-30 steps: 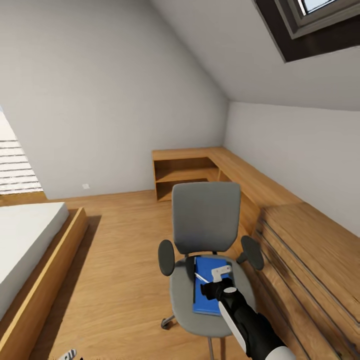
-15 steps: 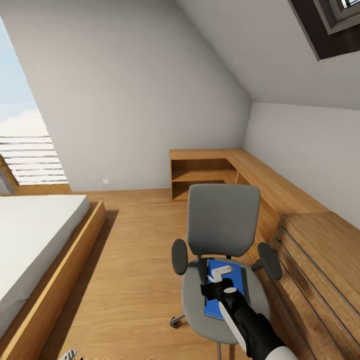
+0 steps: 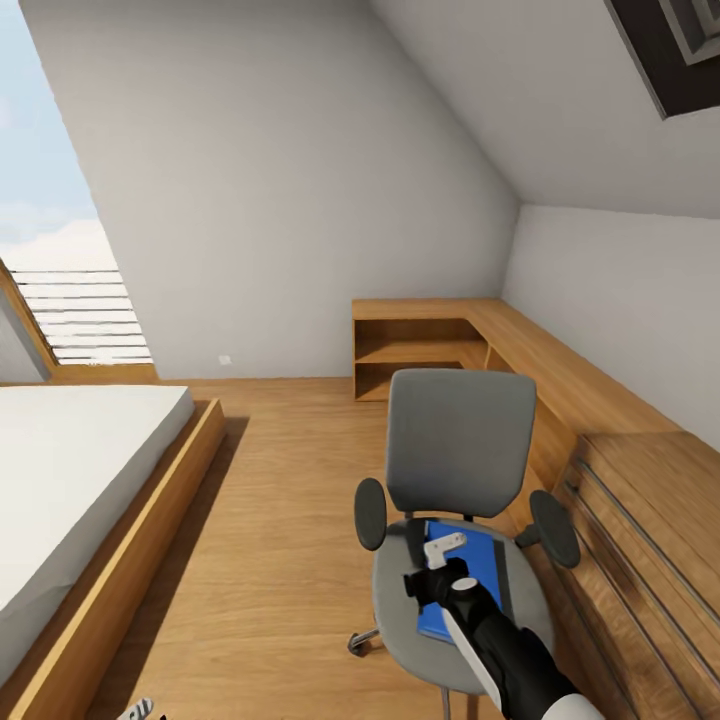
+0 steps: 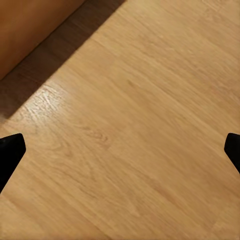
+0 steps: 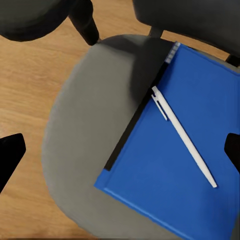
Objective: In the bedroom, organize the workspace by keeping the computer under the desk, ensuring the monitor is on the desk, placing the keyboard on the desk next to the monitor, placing the mouse on the desk next to the keyboard, moving the folder from the swivel chair onto the desk next to the mouse, stacking the notebook on top of the folder with the pen on top of the notebook, and positioning the swivel chair next to the desk.
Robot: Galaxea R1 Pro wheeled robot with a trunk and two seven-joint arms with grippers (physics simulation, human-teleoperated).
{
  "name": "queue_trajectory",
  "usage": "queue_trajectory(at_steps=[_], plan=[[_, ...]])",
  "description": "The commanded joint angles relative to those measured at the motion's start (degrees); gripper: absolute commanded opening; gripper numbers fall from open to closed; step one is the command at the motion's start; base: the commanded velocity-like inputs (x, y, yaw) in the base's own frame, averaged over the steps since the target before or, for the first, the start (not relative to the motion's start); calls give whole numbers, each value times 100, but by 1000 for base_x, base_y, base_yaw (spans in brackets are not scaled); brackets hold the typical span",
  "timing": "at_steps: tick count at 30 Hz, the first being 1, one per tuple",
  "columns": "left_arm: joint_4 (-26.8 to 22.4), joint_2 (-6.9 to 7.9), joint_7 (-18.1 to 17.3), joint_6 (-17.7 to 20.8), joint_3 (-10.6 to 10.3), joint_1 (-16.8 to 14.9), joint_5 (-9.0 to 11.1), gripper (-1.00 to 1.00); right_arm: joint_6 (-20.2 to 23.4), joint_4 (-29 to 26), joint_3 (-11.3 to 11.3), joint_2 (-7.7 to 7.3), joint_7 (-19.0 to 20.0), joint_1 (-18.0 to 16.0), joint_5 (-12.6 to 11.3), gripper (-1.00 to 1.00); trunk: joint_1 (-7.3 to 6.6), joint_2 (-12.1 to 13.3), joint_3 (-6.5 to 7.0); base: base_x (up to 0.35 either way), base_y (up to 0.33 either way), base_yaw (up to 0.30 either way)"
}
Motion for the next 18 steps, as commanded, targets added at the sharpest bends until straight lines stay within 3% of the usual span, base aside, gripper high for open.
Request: queue_trajectory(at_steps=[1, 8, 18], plan=[[-10, 8, 44, -33, -49, -5, 32, 100, 25, -7, 26, -20, -37, -5, -49, 100, 0, -5, -7, 0, 0, 9], [-10, 8, 44, -33, -51, -5, 29, 100, -1, -15, 46, -204, 8, -5, -44, 100, 0, -5, -7, 16, -15, 4], [-10, -30, 39, -35, -51, -5, 28, 100, -176, -17, 43, -415, 208, -5, -42, 100, 0, -5, -7, 114, -107, 0]])
